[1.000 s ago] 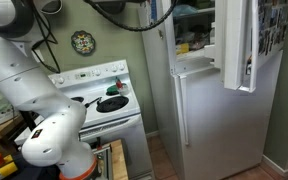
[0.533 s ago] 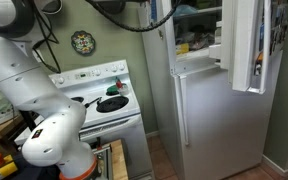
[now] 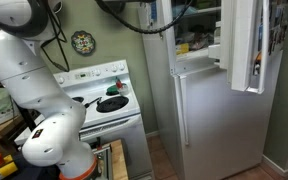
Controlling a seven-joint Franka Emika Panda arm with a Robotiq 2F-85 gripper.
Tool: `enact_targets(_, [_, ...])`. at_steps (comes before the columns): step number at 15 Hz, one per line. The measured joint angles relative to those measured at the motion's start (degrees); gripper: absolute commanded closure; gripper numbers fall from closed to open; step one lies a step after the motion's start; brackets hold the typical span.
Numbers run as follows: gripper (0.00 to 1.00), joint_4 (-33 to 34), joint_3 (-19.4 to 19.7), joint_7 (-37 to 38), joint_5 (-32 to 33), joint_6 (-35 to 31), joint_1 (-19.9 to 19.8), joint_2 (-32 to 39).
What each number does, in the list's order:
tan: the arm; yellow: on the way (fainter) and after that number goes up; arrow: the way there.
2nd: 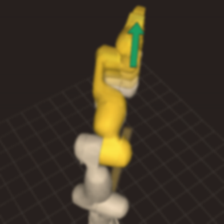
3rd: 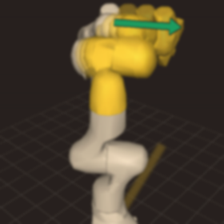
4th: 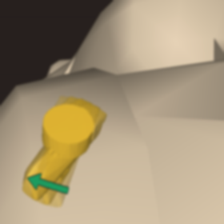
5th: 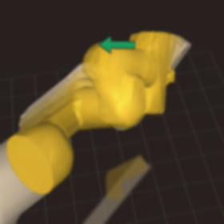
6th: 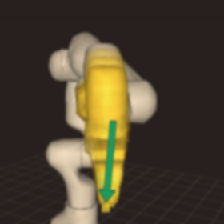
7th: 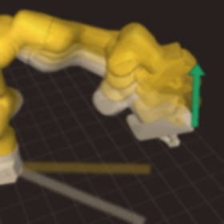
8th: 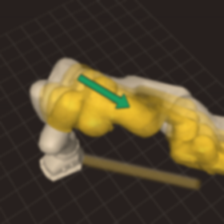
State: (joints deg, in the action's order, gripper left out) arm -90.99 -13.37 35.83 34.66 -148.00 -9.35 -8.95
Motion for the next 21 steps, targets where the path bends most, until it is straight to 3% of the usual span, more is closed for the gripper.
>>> enact_targets(4, [0.47, 2.3, 0.9, 0.2, 0.0, 0.0, 1.8, 2.5])
enact_targets(8, [0.74, 4.0, 2.0, 0.2, 0.0, 0.0, 3.6, 4.4])
enact_targets(15, [0.79, 4.8, 2.2, -2.3, 0.4, 0.0, 3.2, 4.9])
enact_targets(21, [0.79, 4.3, 2.8, -15.2, -0.5, -3.2, 3.1, 4.8])
